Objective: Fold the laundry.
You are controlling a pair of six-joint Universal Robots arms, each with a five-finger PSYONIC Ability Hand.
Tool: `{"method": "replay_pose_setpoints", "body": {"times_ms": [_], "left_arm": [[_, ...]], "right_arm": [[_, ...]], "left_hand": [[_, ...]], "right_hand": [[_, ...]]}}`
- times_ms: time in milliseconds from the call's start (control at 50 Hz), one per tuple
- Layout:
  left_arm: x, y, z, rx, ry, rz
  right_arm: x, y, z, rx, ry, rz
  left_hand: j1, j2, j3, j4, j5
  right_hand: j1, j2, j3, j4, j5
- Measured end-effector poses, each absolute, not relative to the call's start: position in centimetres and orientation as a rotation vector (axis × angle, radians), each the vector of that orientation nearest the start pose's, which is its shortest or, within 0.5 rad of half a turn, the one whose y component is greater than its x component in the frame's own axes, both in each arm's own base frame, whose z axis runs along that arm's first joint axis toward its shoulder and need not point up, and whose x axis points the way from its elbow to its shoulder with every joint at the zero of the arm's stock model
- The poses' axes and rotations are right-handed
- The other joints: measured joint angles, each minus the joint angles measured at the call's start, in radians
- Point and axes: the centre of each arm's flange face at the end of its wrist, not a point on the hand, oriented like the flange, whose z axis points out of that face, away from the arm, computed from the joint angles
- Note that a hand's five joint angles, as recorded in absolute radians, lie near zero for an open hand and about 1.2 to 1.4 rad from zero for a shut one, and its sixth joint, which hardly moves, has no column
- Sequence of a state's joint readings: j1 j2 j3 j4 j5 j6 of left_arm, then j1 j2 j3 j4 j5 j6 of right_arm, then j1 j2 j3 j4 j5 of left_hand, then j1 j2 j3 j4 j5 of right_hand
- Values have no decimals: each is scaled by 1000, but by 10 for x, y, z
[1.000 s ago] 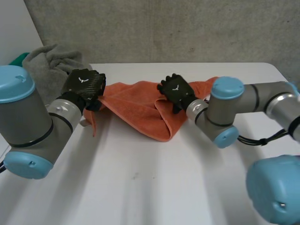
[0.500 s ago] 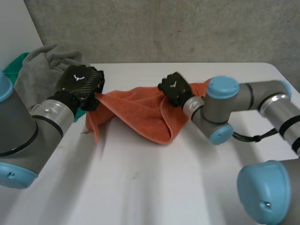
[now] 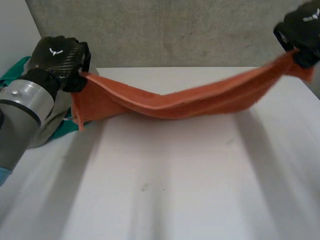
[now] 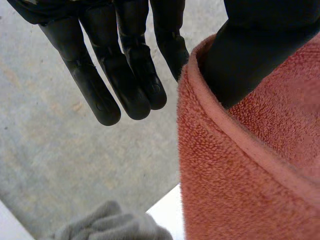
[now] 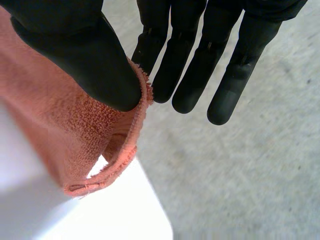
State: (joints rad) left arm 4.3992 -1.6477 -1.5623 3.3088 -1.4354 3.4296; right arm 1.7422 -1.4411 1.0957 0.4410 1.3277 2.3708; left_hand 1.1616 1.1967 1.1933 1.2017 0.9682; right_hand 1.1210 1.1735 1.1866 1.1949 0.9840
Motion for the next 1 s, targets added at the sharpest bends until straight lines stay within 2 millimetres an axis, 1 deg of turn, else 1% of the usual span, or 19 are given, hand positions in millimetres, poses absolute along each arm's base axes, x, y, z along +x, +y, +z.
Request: {"method": "replay_pose_setpoints", "body": {"times_ms": [60, 140, 160, 280, 300, 360, 440, 480, 520, 540, 560, 580, 620, 680, 720, 780, 880, 960, 1000], "left_arm": [[-240, -264, 308, 844, 2062, -2397], [-243, -262, 300, 905, 2146, -2333], [-244, -265, 289, 929, 2198, -2280], [-254, -295, 239, 1027, 2306, -2073], [-257, -305, 230, 1052, 2294, -2042], [-265, -329, 222, 1084, 2219, -2030], [-280, -369, 249, 1057, 1980, -2175], [-287, -387, 281, 989, 1800, -2321], [-289, -395, 303, 932, 1681, -2418], [-291, -402, 330, 858, 1536, -2530], [-290, -406, 351, 797, 1419, -2614], [-290, -407, 359, 773, 1372, -2646], [-287, -408, 393, 669, 1169, -2772], [-283, -406, 416, 602, 1035, -2847], [-281, -403, 421, 592, 1019, -2862], [-280, -402, 413, 616, 1083, -2842], [-278, -395, 374, 720, 1352, -2718], [-270, -381, 333, 800, 1587, -2573], [-265, -372, 311, 834, 1697, -2495]], "right_arm": [[200, -268, 367, -1418, 2150, -2160], [198, -257, 341, -1482, 2244, -1977], [198, -258, 327, -1508, 2279, -1901], [201, -281, 271, -1573, 2381, -1686], [202, -294, 258, -1572, 2406, -1680], [205, -321, 251, -1531, 2429, -1771], [211, -366, 275, -1358, 2356, -2128], [217, -387, 307, -1176, 2205, -2413], [219, -395, 327, -1063, 2092, -2557], [222, -401, 350, -937, 1949, -2701], [223, -403, 369, -836, 1819, -2805], [224, -403, 378, -791, 1756, -2849], [224, -400, 408, -650, 1533, -2975], [224, -394, 426, -569, 1370, -3043], [224, -392, 427, -563, 1336, -3048], [225, -390, 418, -594, 1356, -3022], [226, -386, 383, -708, 1509, -2899], [225, -378, 340, -828, 1713, -2708], [225, -374, 327, -858, 1771, -2645]], "left_hand": [[0, 0, 0, 0, 0], [0, 0, 0, 0, 0], [0, 0, 0, 0, 0], [0, 0, 0, 0, 0], [0, 0, 0, 0, 0], [0, 1, 2, 0, 0], [0, 2, 2, 0, 0], [0, 2, 2, 0, 0], [0, 2, 2, 0, 0], [0, 2, 2, 0, 0], [0, 2, 2, 0, 0], [0, 2, 2, 0, 0], [0, 2, 2, 0, 0], [0, 2, 2, 0, 0], [0, 2, 2, 0, 0], [0, 2, 2, 0, 0], [0, 2, 2, 0, 0], [0, 2, 2, 0, 0], [0, 2, 2, 0, 0]], "right_hand": [[0, 0, 0, 0, 0], [0, 0, 0, 0, 0], [0, 0, 0, 0, 0], [0, 0, 0, 0, 0], [0, 0, 0, 0, 0], [0, 0, 0, 0, 0], [0, 0, 0, 0, 0], [0, 0, 0, 0, 0], [0, 0, 0, 0, 0], [0, 0, 0, 0, 0], [0, 0, 0, 0, 0], [0, 0, 0, 0, 0], [0, 0, 0, 0, 1], [0, 0, 0, 0, 11], [0, 0, 0, 0, 13], [0, 0, 0, 0, 13], [0, 0, 0, 0, 13], [0, 0, 0, 0, 13], [0, 0, 0, 0, 13]]}}
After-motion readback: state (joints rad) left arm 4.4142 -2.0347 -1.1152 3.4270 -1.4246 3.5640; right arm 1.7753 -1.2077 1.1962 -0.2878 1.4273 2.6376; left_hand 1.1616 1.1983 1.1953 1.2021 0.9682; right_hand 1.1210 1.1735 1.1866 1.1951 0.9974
